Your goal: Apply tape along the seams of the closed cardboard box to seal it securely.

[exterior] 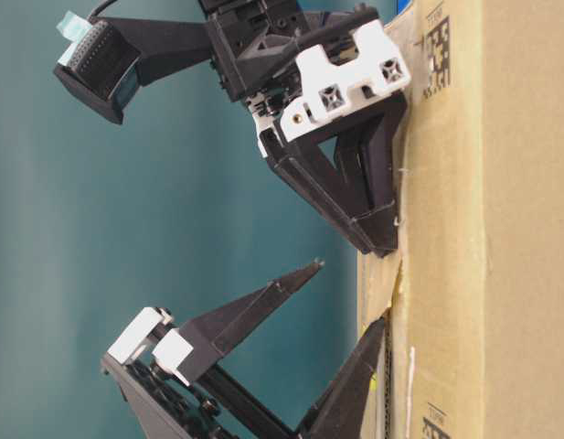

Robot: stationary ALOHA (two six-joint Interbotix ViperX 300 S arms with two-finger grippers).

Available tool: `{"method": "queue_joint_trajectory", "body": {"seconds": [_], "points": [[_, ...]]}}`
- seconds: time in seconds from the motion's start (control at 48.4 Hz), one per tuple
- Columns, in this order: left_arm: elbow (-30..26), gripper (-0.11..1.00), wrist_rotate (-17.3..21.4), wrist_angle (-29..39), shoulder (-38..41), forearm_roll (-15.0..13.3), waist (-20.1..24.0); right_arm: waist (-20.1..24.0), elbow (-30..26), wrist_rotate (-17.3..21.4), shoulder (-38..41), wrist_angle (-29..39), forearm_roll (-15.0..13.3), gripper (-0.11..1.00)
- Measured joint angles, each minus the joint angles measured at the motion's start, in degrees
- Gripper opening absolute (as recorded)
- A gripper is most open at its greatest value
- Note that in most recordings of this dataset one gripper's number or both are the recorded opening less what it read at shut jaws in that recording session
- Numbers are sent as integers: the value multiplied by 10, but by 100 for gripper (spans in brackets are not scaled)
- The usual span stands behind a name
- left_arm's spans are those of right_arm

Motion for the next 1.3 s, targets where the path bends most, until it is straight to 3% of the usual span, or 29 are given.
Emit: {"method": "queue_joint_trajectory", "body": {"seconds": [0.269, 0.351, 0.455, 0.496, 1.034, 1.199, 1.302], "points": [[-21, 62, -10, 62, 0, 0, 0, 0, 0, 0, 0, 4, 1, 38], [-27, 62, -11, 78, 1, 0, 1, 0, -1, 1, 0, 4, 1, 28], [-33, 62, -11, 86, 5, 0, 1, 0, -1, 1, 0, 4, 1, 5], [-35, 62, -11, 88, 7, 0, 2, 1, 0, 0, 0, 5, 2, 0], [-49, 62, -40, 141, 4, 0, 1, 1, 2, 0, 0, 22, 13, 0], [-49, 61, -51, 133, -11, 0, 1, 1, 3, 0, 0, 22, 13, 0], [-45, 60, -81, 96, -19, -2, 1, 0, 3, 0, -1, 21, 13, 0]]}}
